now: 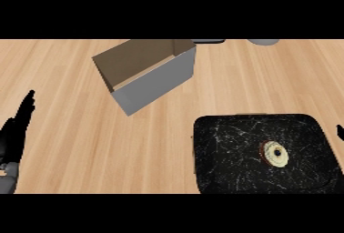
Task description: Pick the cupcake from the tray and place it in the cardboard box
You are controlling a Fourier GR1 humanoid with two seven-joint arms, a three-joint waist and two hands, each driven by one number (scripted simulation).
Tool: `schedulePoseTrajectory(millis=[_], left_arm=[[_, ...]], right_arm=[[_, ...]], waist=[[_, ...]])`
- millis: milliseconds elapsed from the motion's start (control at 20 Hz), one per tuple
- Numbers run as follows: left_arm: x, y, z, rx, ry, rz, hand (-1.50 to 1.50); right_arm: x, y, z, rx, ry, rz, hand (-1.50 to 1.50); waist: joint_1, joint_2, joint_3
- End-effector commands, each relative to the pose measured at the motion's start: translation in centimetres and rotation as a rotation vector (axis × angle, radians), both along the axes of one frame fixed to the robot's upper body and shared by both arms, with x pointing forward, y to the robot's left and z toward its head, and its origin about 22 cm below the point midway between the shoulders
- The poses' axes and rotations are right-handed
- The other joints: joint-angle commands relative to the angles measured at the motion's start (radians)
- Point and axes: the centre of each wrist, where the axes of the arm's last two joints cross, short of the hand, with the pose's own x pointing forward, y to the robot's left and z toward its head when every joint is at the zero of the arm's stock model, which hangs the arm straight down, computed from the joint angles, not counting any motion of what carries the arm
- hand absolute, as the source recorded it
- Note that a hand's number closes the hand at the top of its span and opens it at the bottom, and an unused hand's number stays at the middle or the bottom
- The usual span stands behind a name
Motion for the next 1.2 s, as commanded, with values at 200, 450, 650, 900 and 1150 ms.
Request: schedulePoseTrajectory(millis=[200, 450, 650, 900, 1150], left_arm=[[1.3, -1.0, -0.2, 0.005, 0.005, 0.007, 0.00], [0.7, -0.9, -0.3, -0.017, 0.019, -0.025, 0.00], [-1.2, 0.8, -1.9, -0.003, 0.002, -0.009, 0.00], [0.2, -0.4, 0.6, -0.020, 0.005, -0.011, 0.00], [-0.7, 0.0, -0.2, -0.001, -0.004, 0.000, 0.00]], right_arm=[[4.1, 2.0, 6.0, -0.307, 0.248, 0.107, -1.50], [5.1, 5.1, 5.6, -0.400, 0.386, 0.156, -1.50], [6.9, 5.6, 6.4, -0.423, 0.476, 0.173, -1.50], [8.7, 9.1, 5.1, -0.496, 0.492, 0.143, -1.50], [8.0, 8.3, 4.3, -0.468, 0.476, 0.140, -1.50]], waist=[[0.007, 0.000, -0.001], [0.011, -0.002, 0.000], [0.011, -0.001, 0.000], [0.011, -0.002, 0.001], [0.004, -0.002, 0.001]])
